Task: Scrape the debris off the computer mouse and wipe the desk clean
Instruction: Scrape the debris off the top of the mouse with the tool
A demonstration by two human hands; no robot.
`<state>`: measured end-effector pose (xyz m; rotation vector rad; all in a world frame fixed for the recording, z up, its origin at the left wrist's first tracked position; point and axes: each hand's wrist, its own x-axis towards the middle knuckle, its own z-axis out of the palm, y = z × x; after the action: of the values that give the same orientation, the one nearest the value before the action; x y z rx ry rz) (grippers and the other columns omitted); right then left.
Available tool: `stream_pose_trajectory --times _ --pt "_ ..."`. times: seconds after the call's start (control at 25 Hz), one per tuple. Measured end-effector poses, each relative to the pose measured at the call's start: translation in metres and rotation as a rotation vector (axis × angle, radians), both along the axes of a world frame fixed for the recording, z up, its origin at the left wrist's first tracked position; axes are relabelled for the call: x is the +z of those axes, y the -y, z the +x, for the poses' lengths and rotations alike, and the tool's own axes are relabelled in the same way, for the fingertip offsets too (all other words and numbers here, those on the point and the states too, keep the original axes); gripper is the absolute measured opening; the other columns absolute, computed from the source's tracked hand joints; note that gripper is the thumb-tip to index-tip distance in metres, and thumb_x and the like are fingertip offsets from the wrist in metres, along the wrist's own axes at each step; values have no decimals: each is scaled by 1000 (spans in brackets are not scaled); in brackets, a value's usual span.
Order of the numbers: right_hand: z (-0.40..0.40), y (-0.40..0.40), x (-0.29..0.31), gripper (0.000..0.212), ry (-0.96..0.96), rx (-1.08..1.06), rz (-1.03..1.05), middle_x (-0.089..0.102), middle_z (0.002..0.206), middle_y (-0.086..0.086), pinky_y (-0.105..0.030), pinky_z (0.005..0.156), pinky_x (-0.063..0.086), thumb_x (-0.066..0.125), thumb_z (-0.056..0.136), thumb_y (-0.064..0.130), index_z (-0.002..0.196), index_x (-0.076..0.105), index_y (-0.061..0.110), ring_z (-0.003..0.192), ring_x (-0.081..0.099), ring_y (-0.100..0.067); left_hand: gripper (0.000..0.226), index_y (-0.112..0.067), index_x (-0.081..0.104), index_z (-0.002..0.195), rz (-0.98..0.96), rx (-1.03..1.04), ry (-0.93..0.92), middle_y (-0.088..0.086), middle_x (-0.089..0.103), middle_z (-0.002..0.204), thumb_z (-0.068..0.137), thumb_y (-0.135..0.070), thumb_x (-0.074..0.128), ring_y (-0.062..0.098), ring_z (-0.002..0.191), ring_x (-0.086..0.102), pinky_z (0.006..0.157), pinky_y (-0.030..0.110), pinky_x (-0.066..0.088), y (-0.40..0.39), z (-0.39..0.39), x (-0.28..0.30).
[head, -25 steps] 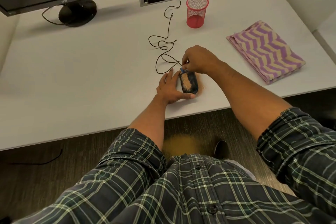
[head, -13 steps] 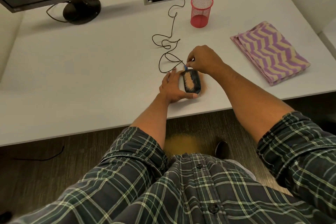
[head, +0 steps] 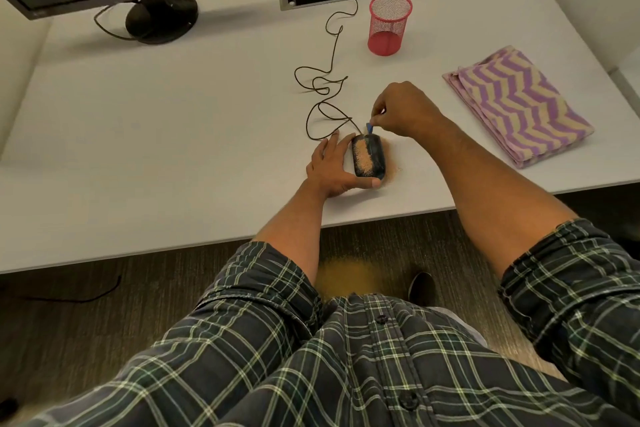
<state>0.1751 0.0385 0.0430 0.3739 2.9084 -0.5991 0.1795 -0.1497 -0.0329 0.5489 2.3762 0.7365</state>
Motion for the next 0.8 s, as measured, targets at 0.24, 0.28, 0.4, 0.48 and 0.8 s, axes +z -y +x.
stream_pose_trajectory --times 0.24,0.28,0.4,0.48,0.8 --pt "-2 4 8 16 49 118 104 74 96 -6 -31 69 51 76 83 22 97 79 14 82 64 -21 121 -44 10 157 -26 -15 -10 -9 -9 168 62 -73 79 19 154 -11 121 54 6 -1 -1 -3" --pt "-2 6 9 16 65 134 115 74 96 -6 -32 69 51 76 83 21 97 79 14 82 64 -21 121 -44 11 157 -25 -14 -11 -9 -9 168 62 -73 79 19 154 -11 121 54 6 -1 -1 -3" --pt "-5 11 12 15 79 160 161 73 96 -7 -34 71 53 77 82 20 96 78 14 83 65 -22 121 -43 10 157 -31 -15 -2 -9 -9 168 63 -73 79 20 154 -11 121 55 6 -1 -1 -3" --pt "-6 11 15 15 94 173 172 73 95 -7 -33 69 52 78 81 20 95 78 13 82 65 -23 120 -43 10 157 -35 -18 -4 -9 -9 168 63 -73 79 20 154 -12 121 55 6 -1 -1 -3" --pt "-5 -2 13 18 111 136 125 74 96 -8 -30 67 45 76 84 20 98 78 9 84 64 -23 120 -42 8 158 -38 -20 -12 -9 -10 168 65 -72 78 19 153 -13 121 54 5 0 0 -1"
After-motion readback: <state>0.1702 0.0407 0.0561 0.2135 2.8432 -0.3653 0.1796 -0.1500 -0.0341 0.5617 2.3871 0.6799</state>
